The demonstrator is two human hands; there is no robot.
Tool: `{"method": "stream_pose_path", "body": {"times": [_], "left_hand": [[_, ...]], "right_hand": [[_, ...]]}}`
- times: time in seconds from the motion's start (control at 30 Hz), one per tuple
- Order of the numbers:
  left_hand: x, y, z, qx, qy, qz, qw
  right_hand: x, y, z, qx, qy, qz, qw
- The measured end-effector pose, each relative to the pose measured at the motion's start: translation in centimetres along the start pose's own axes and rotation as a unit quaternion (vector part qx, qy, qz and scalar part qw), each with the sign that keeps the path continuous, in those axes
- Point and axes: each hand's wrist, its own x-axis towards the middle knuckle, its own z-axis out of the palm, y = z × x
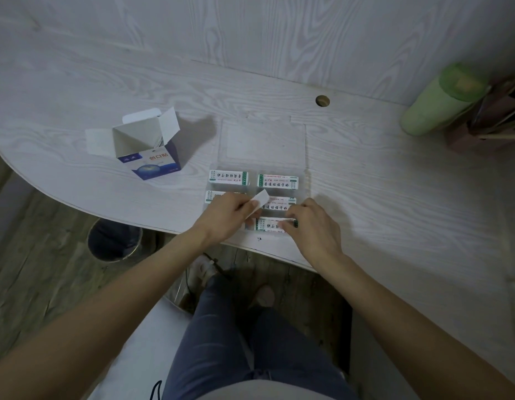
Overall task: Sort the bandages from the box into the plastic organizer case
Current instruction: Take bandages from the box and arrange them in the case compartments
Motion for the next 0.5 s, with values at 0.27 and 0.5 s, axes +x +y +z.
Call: {"method": "stream_pose_path", "body": {"times": [0.27, 0.5], "left_hand": [[0.46, 0.06, 0.18, 0.031, -0.001, 0.006, 0.999], [0.42, 0.0, 0.04, 0.022, -0.01, 0.008, 1.0]], "right_hand": [[0.1, -0.33, 0.04, -0.032, 0.005, -0.02, 0.999], [0.32, -0.38, 0.43, -0.058, 0.014, -0.031, 0.998]]}}
